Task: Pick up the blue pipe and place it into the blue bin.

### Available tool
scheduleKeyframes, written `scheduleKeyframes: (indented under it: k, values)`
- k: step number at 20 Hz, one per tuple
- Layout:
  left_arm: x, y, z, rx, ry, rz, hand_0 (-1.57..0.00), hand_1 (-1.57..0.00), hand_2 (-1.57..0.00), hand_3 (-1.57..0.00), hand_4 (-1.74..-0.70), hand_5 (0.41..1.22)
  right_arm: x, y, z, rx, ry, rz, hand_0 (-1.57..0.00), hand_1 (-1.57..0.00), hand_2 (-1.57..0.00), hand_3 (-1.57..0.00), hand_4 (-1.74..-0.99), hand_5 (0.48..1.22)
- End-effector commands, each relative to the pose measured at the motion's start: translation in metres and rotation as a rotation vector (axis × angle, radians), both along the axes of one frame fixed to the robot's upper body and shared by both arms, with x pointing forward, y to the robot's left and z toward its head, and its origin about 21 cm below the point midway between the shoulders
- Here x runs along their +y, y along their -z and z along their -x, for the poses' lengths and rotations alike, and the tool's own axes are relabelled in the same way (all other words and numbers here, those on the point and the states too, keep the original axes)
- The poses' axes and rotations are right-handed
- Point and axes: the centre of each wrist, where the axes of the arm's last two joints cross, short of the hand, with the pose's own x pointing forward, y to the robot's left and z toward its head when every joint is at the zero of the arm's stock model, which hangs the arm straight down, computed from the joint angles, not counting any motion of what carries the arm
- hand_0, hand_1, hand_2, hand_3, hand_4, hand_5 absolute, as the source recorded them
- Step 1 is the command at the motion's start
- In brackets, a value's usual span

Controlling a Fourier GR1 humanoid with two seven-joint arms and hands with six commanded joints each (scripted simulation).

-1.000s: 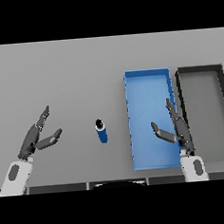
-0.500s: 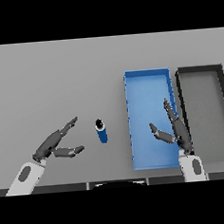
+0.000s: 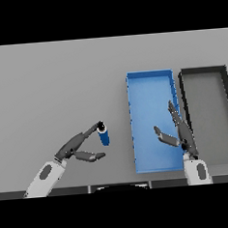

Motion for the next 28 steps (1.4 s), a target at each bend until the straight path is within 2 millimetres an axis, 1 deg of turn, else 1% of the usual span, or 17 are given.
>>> scheduleKeyframes:
  k: [1,3,5,8,9,11,12,13,14,15,16,18,19,21,22,24,28]
  values:
    - [-0.003,0.004,0.0,0.009,0.007,-0.002,0.0,0.0,0.0,0.0,-1.11,0.447,-0.001,0.0,0.0,-0.001,0.004,0.0,0.0,0.0,0.0,0.0,-1.276,0.613]
    - [-0.016,0.01,-0.007,0.043,0.017,0.012,0.0,0.0,0.0,0.0,-1.12,0.45,0.001,0.0,0.001,0.0,0.003,-0.005,0.0,0.0,0.0,0.0,-1.273,0.607]
    - [-0.029,0.014,-0.013,0.041,0.024,0.01,0.0,0.0,0.0,0.0,-1.11,0.444,-0.004,0.001,0.004,-0.005,0.003,-0.013,0.0,0.0,0.0,0.0,-1.274,0.603]
    - [-0.035,0.023,-0.021,-0.002,0.028,0.014,0.0,0.0,0.0,0.0,-1.07,0.445,-0.004,0.003,0.003,0.009,0.011,0.0,0.0,0.0,0.0,0.0,-1.267,0.598]
    - [-0.041,0.024,-0.022,0.005,0.037,0.042,0.0,0.0,0.0,0.0,-1.08,0.459,-0.007,0.002,0.004,0.001,0.005,0.003,0.0,0.0,0.0,0.0,-1.264,0.598]
    - [-0.053,0.026,-0.026,0.011,0.05,0.101,0.0,0.0,-0.02,-0.02,-1.11,0.507,-0.001,0.0,0.001,-0.007,0.001,-0.009,0.0,0.0,0.0,0.0,-1.267,0.6]
    - [-0.056,0.029,-0.026,0.018,0.037,0.131,0.0,-0.03,-0.11,-0.1,-1.14,0.55,-0.002,0.002,0.002,0.001,0.006,-0.007,0.0,0.0,0.0,0.0,-1.266,0.601]
    - [-0.056,0.029,-0.026,0.026,0.021,0.166,-0.02,-0.16,-0.29,-0.26,-1.21,0.607,-0.001,0.004,0.002,0.006,0.006,-0.006,0.0,0.0,0.0,0.0,-1.261,0.6]
    - [-0.06,0.03,-0.026,0.054,0.007,0.192,-0.19,-0.35,-0.48,-0.52,-1.25,0.73,0.0,0.004,0.003,-0.003,0.01,-0.007,0.0,0.0,0.0,0.0,-1.26,0.6]
    - [-0.064,0.03,-0.027,0.061,-0.01,0.213,-0.44,-0.59,-0.7,-0.72,-1.35,0.828,-0.002,0.005,0.003,-0.001,0.013,0.001,0.0,0.0,0.0,0.0,-1.259,0.602]
    - [-0.068,0.031,-0.025,0.055,-0.015,0.214,-0.67,-0.79,-0.87,-0.88,-1.42,0.906,-0.005,0.003,0.002,-0.006,0.013,0.0,0.0,0.0,0.0,0.0,-1.259,0.605]
    - [-0.07,0.035,-0.022,0.04,-0.018,0.252,-0.99,-1.07,-1.12,-1.1,-1.53,1.02,0.001,0.001,0.0,-0.01,0.0,-0.008,0.0,0.0,0.0,0.0,-1.262,0.611]
    - [-0.07,0.035,-0.021,0.032,-0.02,0.254,-1.11,-1.17,-1.21,-1.16,-1.57,1.06,-0.002,0.003,0.002,-0.005,0.008,0.002,0.0,0.0,0.0,0.0,-1.259,0.614]
    - [-0.074,0.034,-0.017,-0.013,-0.015,0.234,-1.28,-1.31,-1.34,-1.27,-1.63,1.118,-0.003,0.001,0.002,-0.005,0.007,-0.003,0.0,0.0,0.0,0.0,-1.258,0.615]
    - [-0.075,0.034,-0.018,-0.023,-0.013,0.228,-1.33,-1.37,-1.39,-1.31,-1.65,1.139,0.001,0.0,-0.001,-0.004,0.001,0.0,0.0,0.0,0.0,0.0,-1.255,0.616]
    - [-0.079,0.032,-0.016,-0.044,-0.002,0.244,-1.42,-1.44,-1.45,-1.37,-1.68,1.168,0.0,0.002,-0.001,-0.008,-0.005,0.005,0.0,0.0,0.0,0.0,-1.25,0.622]
    - [-0.092,0.003,-0.015,-0.126,0.034,0.337,-1.51,-1.52,-1.52,-1.43,-1.71,1.199,0.0,0.001,-0.001,0.001,0.005,0.01,0.0,0.0,0.0,0.0,-1.249,0.629]
